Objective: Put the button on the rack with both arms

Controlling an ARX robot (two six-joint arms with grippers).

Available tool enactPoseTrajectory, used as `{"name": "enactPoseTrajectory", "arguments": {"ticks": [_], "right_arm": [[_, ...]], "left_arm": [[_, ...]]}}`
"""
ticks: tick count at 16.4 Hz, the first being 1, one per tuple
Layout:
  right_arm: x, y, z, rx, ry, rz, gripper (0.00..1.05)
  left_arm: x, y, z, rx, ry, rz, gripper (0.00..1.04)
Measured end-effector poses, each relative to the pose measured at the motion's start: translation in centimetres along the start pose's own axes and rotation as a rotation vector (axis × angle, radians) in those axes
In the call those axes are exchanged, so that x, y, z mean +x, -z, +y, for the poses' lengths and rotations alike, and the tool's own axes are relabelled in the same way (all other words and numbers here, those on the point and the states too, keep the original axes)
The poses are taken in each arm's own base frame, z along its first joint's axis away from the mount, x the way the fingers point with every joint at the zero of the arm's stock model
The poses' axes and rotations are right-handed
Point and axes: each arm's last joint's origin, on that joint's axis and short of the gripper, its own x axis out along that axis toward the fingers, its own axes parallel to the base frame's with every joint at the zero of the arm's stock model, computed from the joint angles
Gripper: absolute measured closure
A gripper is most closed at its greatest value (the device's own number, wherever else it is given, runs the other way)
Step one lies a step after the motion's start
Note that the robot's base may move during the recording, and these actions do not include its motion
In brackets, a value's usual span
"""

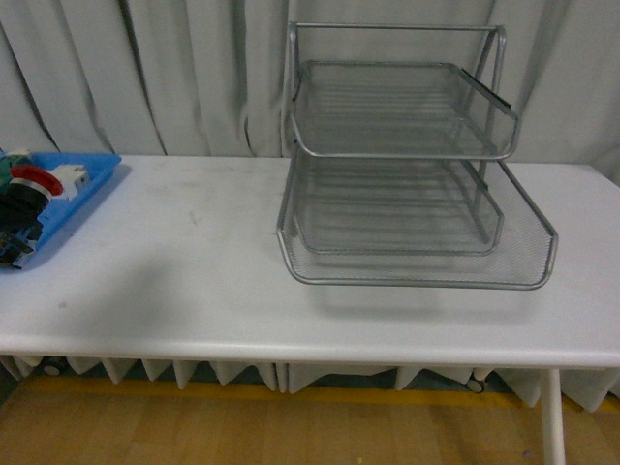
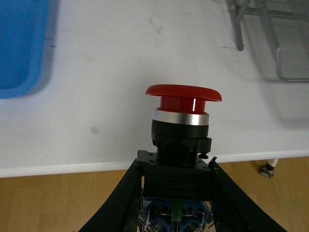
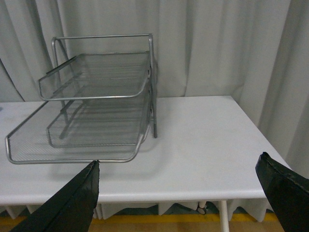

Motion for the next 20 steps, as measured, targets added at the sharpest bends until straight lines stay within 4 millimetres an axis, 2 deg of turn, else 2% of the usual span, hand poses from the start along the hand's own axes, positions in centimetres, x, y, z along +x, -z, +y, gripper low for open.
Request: {"name": "enactPoseTrajectory", "arguments": {"ticks": [5, 7, 8, 10, 13, 16, 18, 20], "right_arm": [[0.0, 0.0, 0.0, 0.0, 0.002, 0.0, 0.06], [0.0, 0.0, 0.0, 0.0, 0.001, 0.0, 0.06], [0.0, 0.0, 0.0, 0.0, 0.0, 0.0, 0.06], [0.0, 0.0, 0.0, 0.0, 0.0, 0.0, 0.06], [0.0, 0.0, 0.0, 0.0, 0.0, 0.0, 0.06], [0.0, 0.0, 0.0, 0.0, 0.0, 0.0, 0.06], [0.0, 0.0, 0.0, 0.0, 0.0, 0.0, 0.06], [0.0, 0.0, 0.0, 0.0, 0.0, 0.0, 0.06]], "left_arm": [[-0.1, 0.0, -1.9, 0.037, 0.045, -0.001, 0.71], [0.2, -0.8, -3.5, 0.051, 0.053, -0.01, 0.71], [0.6, -1.8, -4.8, 0.068, 0.069, -0.026, 0.71], [1.7, -3.5, -8.7, 0.11, 0.138, -0.038, 0.71], [4.8, -5.2, -14.6, 0.173, 0.187, 0.003, 0.71], [6.8, -7.0, -19.3, 0.211, 0.239, 0.019, 0.71], [7.8, -7.5, -21.6, 0.233, 0.259, 0.043, 0.71], [8.8, -6.9, -23.5, 0.266, 0.275, 0.082, 0.71]]}}
